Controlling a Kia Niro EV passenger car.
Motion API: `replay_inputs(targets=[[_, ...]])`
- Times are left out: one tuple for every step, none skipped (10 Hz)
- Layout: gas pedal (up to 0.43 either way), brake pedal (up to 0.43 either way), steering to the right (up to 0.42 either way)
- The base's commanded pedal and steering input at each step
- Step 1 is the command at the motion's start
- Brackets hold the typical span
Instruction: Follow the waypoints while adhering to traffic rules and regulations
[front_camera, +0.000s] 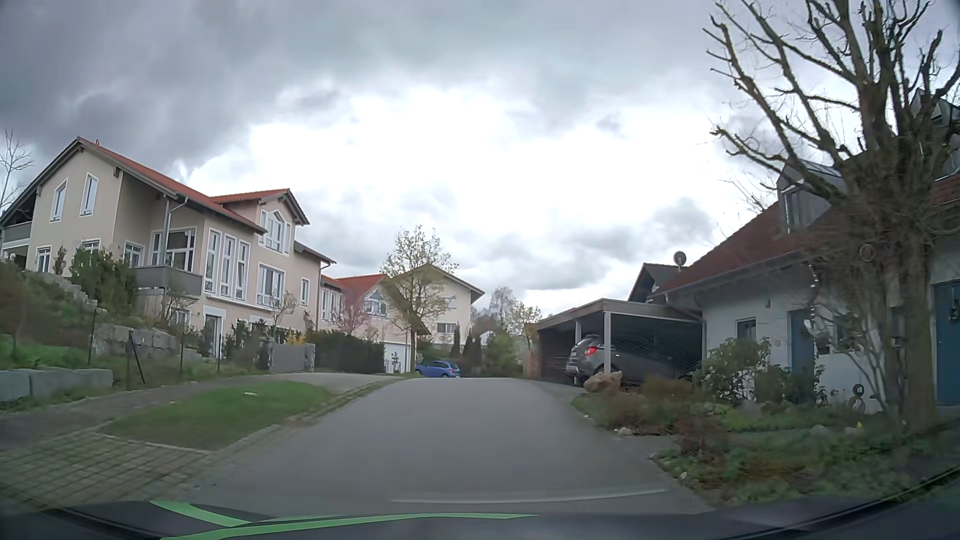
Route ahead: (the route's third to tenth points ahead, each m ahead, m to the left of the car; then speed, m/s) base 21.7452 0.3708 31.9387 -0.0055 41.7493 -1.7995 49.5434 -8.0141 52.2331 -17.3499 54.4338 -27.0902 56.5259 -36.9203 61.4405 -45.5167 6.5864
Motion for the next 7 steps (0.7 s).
replay_inputs(targets=[[0.240,0.000,-0.007],[0.240,0.000,-0.006],[0.240,0.000,-0.008],[0.240,0.000,-0.008],[0.240,0.000,-0.009],[0.240,0.000,-0.009],[0.240,0.000,-0.009]])
